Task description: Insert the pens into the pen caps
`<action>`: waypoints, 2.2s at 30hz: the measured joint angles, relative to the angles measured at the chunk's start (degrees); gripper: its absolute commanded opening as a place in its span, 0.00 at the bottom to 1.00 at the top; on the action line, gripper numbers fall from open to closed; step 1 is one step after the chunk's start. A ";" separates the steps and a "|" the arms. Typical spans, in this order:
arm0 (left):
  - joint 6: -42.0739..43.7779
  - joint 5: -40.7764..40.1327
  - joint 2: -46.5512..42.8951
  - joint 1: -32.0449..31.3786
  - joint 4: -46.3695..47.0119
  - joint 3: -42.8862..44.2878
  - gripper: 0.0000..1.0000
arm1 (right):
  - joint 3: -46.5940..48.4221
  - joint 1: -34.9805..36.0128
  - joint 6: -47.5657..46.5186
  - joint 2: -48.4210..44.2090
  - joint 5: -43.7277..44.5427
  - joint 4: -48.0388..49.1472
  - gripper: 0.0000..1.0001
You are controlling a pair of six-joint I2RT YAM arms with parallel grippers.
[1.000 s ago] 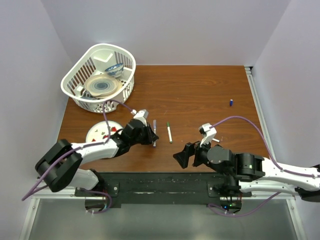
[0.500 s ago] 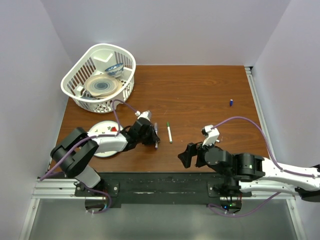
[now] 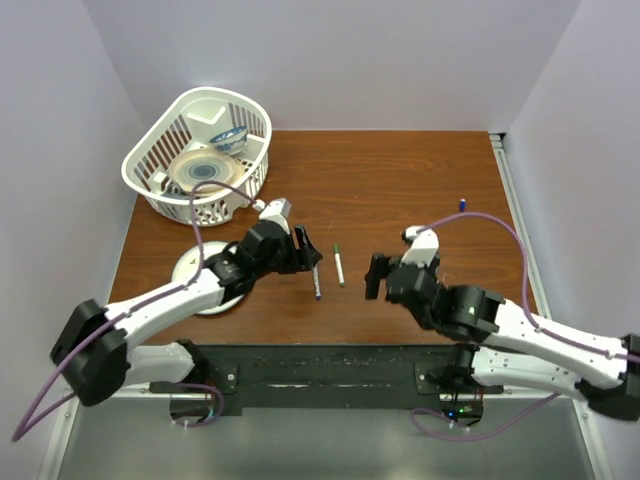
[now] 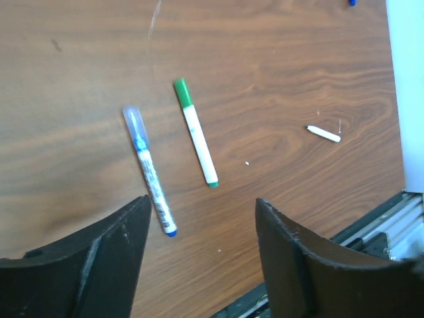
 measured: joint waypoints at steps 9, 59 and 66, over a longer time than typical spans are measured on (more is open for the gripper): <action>12.55 -6.71 -13.64 0.07 -12.68 3.37 0.95 | 2.54 -33.33 -20.09 20.76 -22.01 8.44 0.95; 17.68 -15.04 -28.24 0.04 -18.84 -0.66 1.00 | 13.79 -52.50 -1.88 40.26 -24.04 -5.27 0.73; 17.68 -14.84 -29.38 0.04 -18.86 -0.66 1.00 | 12.04 -53.13 21.35 36.96 -22.60 -16.68 0.75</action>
